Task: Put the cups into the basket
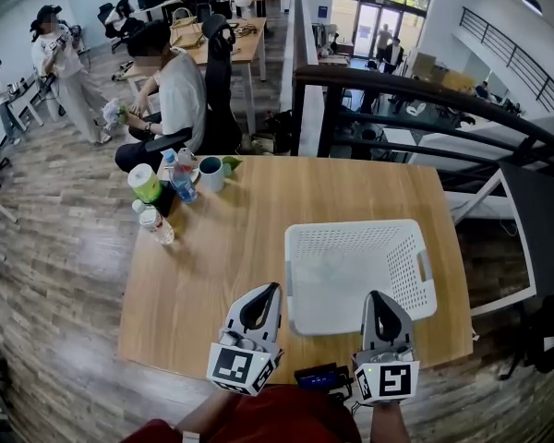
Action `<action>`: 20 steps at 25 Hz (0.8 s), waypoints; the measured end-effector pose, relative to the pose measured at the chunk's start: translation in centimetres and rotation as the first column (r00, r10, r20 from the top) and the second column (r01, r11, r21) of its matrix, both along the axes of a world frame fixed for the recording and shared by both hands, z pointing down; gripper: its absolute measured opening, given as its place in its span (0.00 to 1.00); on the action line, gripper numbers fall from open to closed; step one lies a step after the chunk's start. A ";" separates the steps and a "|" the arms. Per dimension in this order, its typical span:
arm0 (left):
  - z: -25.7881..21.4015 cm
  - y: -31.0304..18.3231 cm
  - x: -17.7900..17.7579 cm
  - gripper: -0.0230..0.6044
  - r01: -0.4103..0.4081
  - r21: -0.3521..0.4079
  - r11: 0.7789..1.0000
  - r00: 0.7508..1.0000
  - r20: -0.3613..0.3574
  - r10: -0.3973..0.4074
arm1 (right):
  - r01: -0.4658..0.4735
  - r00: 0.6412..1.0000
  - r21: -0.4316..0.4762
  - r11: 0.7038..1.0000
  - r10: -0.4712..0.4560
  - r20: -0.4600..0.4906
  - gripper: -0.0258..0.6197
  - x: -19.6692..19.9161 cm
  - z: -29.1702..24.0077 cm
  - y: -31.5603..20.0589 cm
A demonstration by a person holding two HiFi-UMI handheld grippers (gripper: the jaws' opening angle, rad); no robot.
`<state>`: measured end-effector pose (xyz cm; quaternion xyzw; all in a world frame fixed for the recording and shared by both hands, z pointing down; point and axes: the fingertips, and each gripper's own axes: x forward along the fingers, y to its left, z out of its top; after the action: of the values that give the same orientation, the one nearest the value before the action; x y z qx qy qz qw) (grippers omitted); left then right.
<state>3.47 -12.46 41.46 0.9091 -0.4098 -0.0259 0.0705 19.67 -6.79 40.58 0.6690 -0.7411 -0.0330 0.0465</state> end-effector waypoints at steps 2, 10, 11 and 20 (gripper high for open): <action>0.0 0.1 0.0 0.05 -0.001 0.001 1.000 1.000 -0.001 0.001 | 0.000 1.000 -0.002 1.000 0.000 -0.006 0.06 -0.1 0.0 0.0; 0.1 0.2 -0.2 0.05 0.001 0.002 1.000 1.000 -0.004 -0.001 | 0.004 1.000 -0.012 1.000 -0.004 -0.008 0.06 -0.3 0.4 0.0; 0.1 0.2 -0.2 0.05 0.001 0.002 1.000 1.000 -0.004 -0.001 | 0.006 1.000 -0.014 1.000 -0.006 -0.008 0.06 -0.3 0.5 0.0; 0.4 0.3 -0.2 0.05 0.010 -0.007 1.000 1.000 0.000 -0.010 | -0.002 1.000 -0.026 1.000 0.002 -0.011 0.06 0.0 1.0 0.0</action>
<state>3.22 -12.15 41.88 0.9068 -0.4145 -0.0251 0.0734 19.69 -6.75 41.59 0.6690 -0.7405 -0.0267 0.0593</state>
